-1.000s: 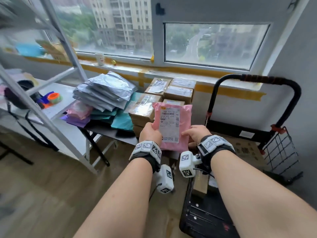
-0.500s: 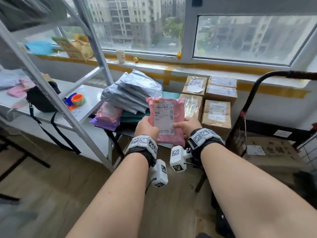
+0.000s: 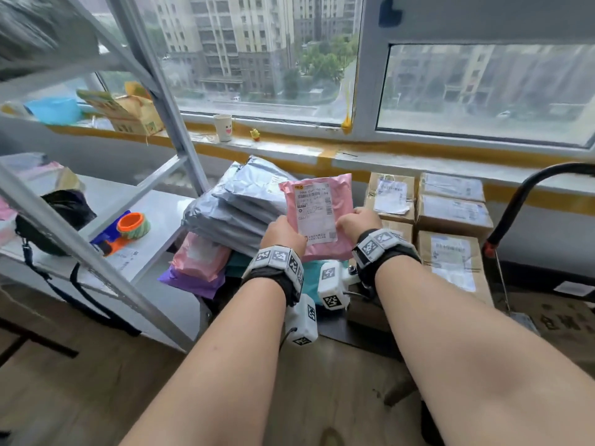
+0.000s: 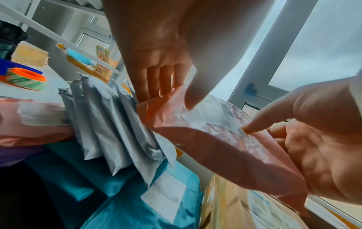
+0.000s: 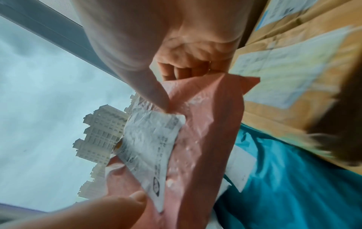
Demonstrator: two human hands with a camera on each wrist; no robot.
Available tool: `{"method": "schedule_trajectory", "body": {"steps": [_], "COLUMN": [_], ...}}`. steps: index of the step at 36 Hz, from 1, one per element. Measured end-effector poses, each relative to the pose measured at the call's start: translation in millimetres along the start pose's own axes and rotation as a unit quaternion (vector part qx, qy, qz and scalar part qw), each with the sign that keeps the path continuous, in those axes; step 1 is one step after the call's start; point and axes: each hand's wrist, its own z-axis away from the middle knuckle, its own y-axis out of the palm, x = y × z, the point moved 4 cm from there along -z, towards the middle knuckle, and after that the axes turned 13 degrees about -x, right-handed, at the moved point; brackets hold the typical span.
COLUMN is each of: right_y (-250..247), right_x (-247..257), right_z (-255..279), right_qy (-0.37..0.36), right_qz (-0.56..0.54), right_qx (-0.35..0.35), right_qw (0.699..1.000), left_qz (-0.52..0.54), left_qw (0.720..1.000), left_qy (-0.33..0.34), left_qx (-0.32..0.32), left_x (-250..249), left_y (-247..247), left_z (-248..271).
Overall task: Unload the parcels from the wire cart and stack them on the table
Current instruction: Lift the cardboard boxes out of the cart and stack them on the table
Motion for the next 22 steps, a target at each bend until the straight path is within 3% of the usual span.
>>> {"method": "schedule_trajectory", "body": {"steps": [9, 22], "right_y": [25.1, 56.3], "right_x": [16.6, 12.6], "right_z": [-71.1, -118.7], "right_qy": [0.034, 0.057], "right_qz": [0.048, 0.138], "right_qx": [-0.076, -0.170], "right_qw": [0.995, 0.974], "left_qz": [-0.027, -0.100], "left_qw": [0.999, 0.975], "left_qy": [0.016, 0.165], "left_qx": [0.015, 0.114], "left_x": [-15.1, -32.8], "left_y": [20.7, 64.4], "left_z": [-72.6, -150.2]}}
